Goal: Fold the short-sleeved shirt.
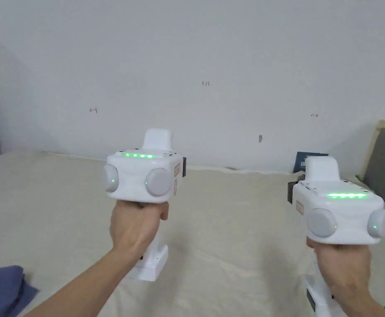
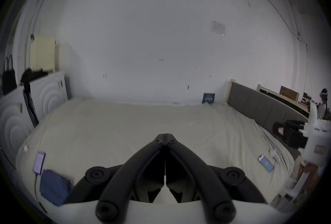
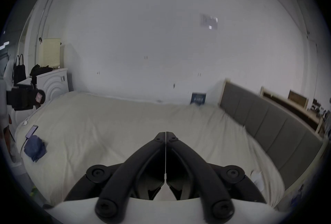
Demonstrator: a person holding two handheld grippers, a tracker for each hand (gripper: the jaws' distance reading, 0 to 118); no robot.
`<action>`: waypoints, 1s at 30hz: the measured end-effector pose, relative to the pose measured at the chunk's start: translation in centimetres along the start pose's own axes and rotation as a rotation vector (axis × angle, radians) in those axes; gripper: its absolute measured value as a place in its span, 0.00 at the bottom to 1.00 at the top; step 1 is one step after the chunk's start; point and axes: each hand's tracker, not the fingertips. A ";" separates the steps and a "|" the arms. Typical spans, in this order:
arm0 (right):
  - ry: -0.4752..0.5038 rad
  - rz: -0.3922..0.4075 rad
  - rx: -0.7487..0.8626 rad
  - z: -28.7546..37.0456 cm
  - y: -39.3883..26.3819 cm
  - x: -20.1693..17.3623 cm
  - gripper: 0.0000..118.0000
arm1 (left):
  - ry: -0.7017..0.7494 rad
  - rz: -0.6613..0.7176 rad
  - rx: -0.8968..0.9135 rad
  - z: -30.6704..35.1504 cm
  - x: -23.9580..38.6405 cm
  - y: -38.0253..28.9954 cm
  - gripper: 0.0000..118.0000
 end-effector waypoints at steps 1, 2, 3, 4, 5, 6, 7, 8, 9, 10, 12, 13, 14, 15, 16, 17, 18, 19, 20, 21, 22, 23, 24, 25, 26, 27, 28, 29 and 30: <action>-0.002 -0.031 0.020 0.2 0.9 0.3 0.01 | 0.047 -0.031 0.041 0.4 0.8 0.9 0.00; -0.007 -0.054 0.035 0.3 1.5 0.5 0.01 | 0.039 -0.048 0.079 0.8 1.1 1.6 0.00; 0.006 -0.060 0.039 0.4 2.0 0.8 0.01 | 0.030 -0.057 0.099 1.2 1.2 2.4 0.00; 0.013 -0.062 0.050 0.7 2.7 0.8 0.01 | 0.040 -0.064 0.121 1.5 1.4 3.1 0.00; 0.009 -0.054 0.058 0.9 3.1 0.7 0.01 | 0.043 -0.060 0.100 1.8 1.6 3.5 0.01; 0.003 -0.049 0.067 1.1 3.4 0.8 0.01 | 0.033 -0.059 0.111 2.1 1.7 3.8 0.04; 0.013 -0.048 0.076 1.3 3.4 0.9 0.01 | 0.029 -0.061 0.122 2.3 1.5 4.0 0.04; 0.016 -0.051 0.085 1.6 3.4 0.5 0.01 | 0.032 -0.066 0.124 2.4 1.6 4.1 0.04; 0.013 -0.056 0.087 1.8 3.3 0.3 0.01 | 0.028 -0.060 0.121 2.5 1.5 4.0 0.04; 0.019 -0.056 0.082 1.7 3.1 0.3 0.01 | 0.023 -0.046 0.117 2.6 1.4 3.8 0.04; 0.026 -0.043 0.075 1.8 2.5 -0.1 0.02 | 0.039 -0.045 0.118 2.6 0.9 3.0 0.06; 0.020 -0.030 0.074 1.7 2.2 -0.2 0.02 | 0.054 -0.047 0.120 2.7 0.6 2.7 0.09; 0.016 -0.013 0.068 1.6 2.1 -0.2 0.04 | 0.059 -0.041 0.114 2.7 0.2 2.6 0.15; 0.014 -0.012 0.073 1.5 1.9 -0.2 0.13 | 0.068 -0.040 0.103 2.7 -0.2 2.4 0.29; 0.012 -0.011 0.079 1.7 1.9 -0.2 0.45 | 0.081 -0.041 0.086 2.6 -0.6 2.3 0.68; 0.011 -0.013 0.081 1.6 2.0 -0.2 0.83 | 0.101 -0.054 0.073 2.1 -0.7 2.3 0.98; 0.008 -0.020 0.072 1.3 1.9 -0.1 1.00 | 0.133 -0.068 0.034 1.7 -1.1 2.1 1.00; 0.019 -0.034 0.037 1.0 1.9 0.0 1.00 | 0.149 -0.124 0.078 1.5 -1.6 1.8 1.00; 0.071 -0.080 0.080 1.7 2.5 0.3 1.00 | 0.230 -0.122 -0.023 1.0 -2.2 1.2 1.00; 0.062 -0.047 0.063 1.9 3.0 0.5 1.00 | 0.262 -0.139 -0.055 0.7 -2.9 0.8 1.00; 0.050 -0.031 0.056 2.1 3.3 0.6 1.00 | 0.213 -0.113 -0.040 0.5 -3.6 0.5 1.00; 0.030 -0.009 0.056 2.2 3.5 0.6 1.00 | 0.157 -0.076 -0.060 1.4 -3.0 0.4 1.00; 0.028 0.006 0.060 2.0 1.6 -0.6 1.00 | 0.130 -0.037 -0.074 1.5 -3.2 0.1 1.00; 0.036 0.007 0.063 2.1 1.2 -0.8 1.00 | 0.124 0.004 -0.096 1.2 -3.6 -0.2 1.00; 0.038 0.005 0.061 2.0 1.2 -0.7 1.00 | 0.118 0.025 -0.126 1.0 -3.9 -0.4 1.00; 0.047 0.003 0.048 1.9 1.3 -0.6 1.00 | 0.130 0.031 -0.167 2.1 -3.4 -0.5 1.00; 0.056 -0.001 0.034 2.0 1.2 -0.8 1.00 | 0.131 0.038 -0.205 2.4 -3.4 -0.7 1.00; 0.062 -0.006 0.030 2.1 1.2 -0.7 1.00 | 0.156 0.047 -0.250 2.6 -3.3 -0.8 1.00; 0.075 -0.003 0.020 2.2 1.2 -0.6 1.00 | 0.186 0.069 -0.249 3.0 -3.0 -0.8 1.00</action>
